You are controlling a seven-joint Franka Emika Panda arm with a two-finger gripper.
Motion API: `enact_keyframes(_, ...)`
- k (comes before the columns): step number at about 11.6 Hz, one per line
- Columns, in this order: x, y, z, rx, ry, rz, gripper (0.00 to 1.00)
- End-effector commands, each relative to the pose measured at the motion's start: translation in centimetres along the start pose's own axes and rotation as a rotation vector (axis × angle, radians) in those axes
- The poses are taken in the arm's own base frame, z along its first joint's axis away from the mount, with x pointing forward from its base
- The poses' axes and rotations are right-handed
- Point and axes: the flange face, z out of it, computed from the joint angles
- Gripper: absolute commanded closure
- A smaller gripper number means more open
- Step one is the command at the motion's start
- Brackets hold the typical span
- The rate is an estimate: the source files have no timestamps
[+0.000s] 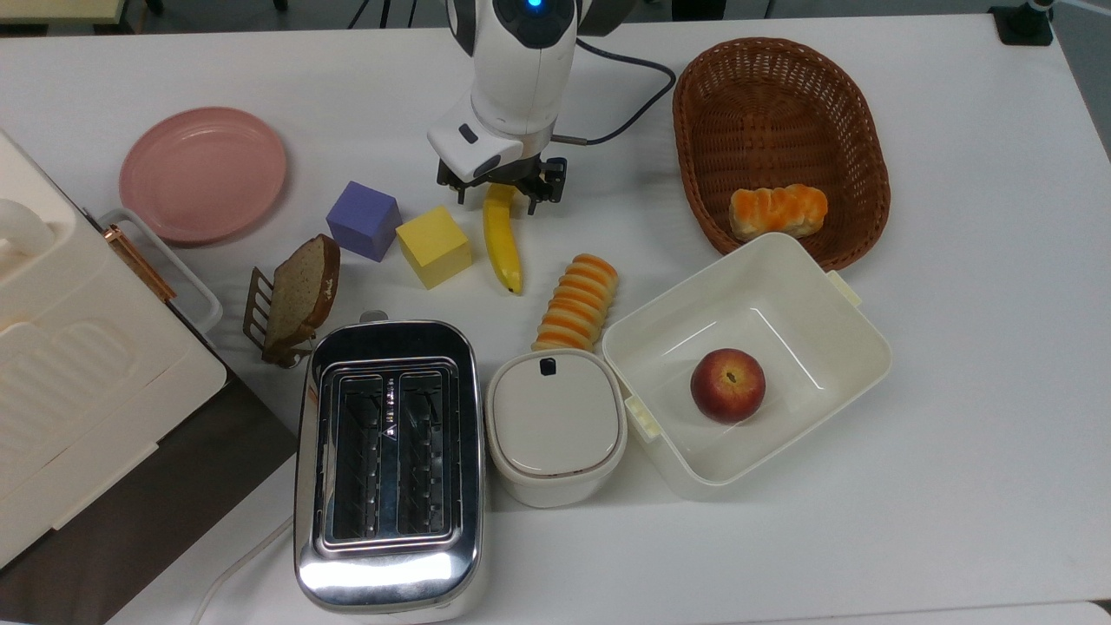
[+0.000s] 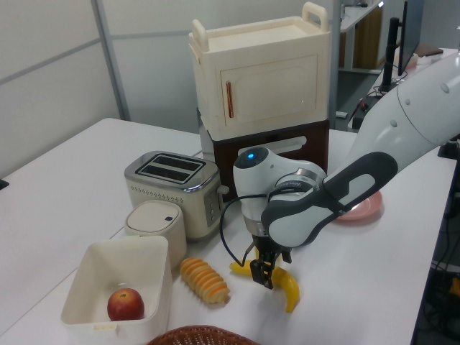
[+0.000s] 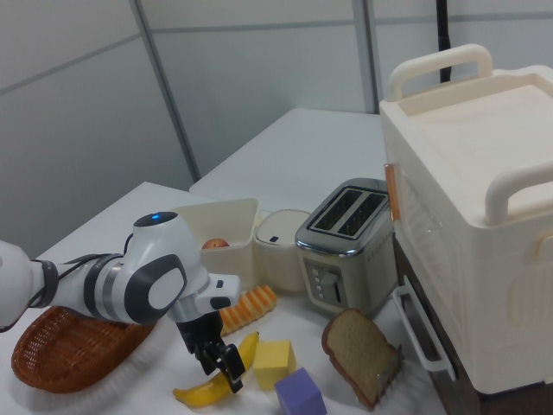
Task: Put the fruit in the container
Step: 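Close the gripper on the banana's stem end and lift it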
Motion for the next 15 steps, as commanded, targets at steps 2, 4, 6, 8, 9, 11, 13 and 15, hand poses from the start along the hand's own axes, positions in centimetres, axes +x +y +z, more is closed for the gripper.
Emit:
enact_keyframes(2,0.4,0.0,-0.2,-0.014,0.031,0.009,0.74)
enact_keyframes(4,0.4,0.0,-0.2,-0.014,0.031,0.009,0.84)
enact_keyframes(6,0.4,0.1,-0.4,-0.014,0.032,0.010,0.84)
enact_keyframes(8,0.3,0.1,-2.0,-0.009,0.057,0.011,0.85)
enact_keyframes(9,0.1,0.2,-3.5,-0.005,0.078,0.014,0.85)
enact_keyframes(11,-0.2,0.7,-7.3,0.011,0.140,0.041,0.86)
enact_keyframes(13,0.2,-0.1,-10.7,0.010,0.161,0.038,0.86)
enact_keyframes(15,1.3,-0.6,-14.5,0.026,0.210,0.054,0.86)
